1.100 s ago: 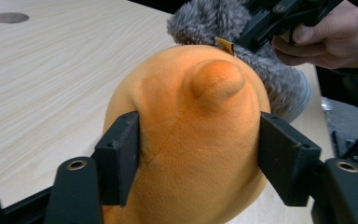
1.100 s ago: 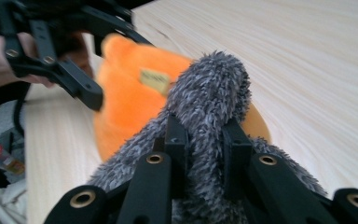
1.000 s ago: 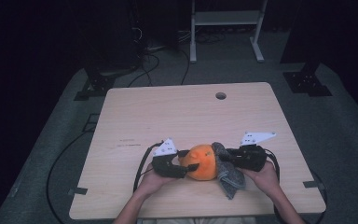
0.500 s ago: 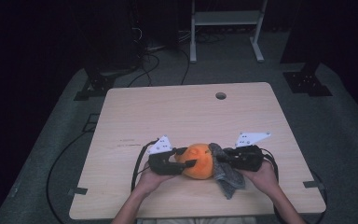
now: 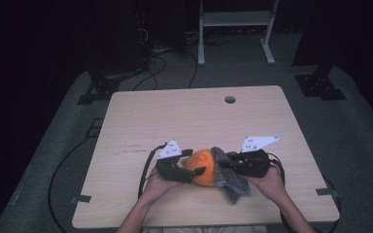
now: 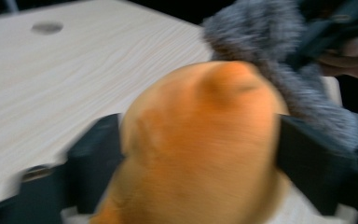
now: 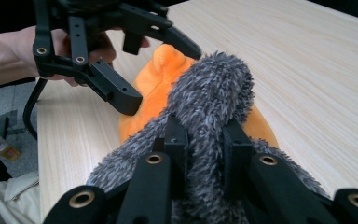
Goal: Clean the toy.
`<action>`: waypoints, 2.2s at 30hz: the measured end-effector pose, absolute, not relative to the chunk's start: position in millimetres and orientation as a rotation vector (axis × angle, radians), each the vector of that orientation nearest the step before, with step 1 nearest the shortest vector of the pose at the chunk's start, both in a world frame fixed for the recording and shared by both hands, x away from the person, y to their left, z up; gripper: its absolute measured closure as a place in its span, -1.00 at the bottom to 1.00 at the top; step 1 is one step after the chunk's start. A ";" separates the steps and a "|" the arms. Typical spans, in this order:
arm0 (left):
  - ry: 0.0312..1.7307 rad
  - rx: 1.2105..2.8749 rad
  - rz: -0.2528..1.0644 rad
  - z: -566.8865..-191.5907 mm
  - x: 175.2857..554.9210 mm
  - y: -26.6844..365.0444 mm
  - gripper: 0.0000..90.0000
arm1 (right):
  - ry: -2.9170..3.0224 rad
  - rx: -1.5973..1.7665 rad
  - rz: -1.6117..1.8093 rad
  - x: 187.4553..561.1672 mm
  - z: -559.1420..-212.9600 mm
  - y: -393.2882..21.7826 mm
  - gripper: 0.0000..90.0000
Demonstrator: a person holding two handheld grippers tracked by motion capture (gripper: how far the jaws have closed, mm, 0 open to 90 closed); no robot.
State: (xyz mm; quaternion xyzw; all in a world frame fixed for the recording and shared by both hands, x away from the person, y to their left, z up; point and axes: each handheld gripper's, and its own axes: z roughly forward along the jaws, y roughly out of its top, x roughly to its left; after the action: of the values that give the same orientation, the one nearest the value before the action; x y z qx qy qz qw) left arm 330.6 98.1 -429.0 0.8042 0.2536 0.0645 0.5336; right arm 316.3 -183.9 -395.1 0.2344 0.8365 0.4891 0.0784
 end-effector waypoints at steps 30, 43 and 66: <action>0.568 1.940 0.089 -425.2 326.7 102.1 -0.11 | 2.475 0.752 1.544 319.8 -396.9 -193.7 0.68; 0.558 1.948 0.091 -417.7 323.3 100.8 -0.15 | 2.450 0.666 1.520 308.2 -381.9 -177.0 0.68; 0.572 1.951 0.137 -424.0 325.9 94.0 -0.17 | 2.389 0.781 1.520 312.9 -387.4 -203.0 0.68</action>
State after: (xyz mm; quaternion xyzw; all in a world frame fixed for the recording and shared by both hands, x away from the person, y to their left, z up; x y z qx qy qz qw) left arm 325.9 94.0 -424.0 0.8154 0.2388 0.0571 0.5242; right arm 312.9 -203.0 -387.4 0.2644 0.8090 0.5149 0.1020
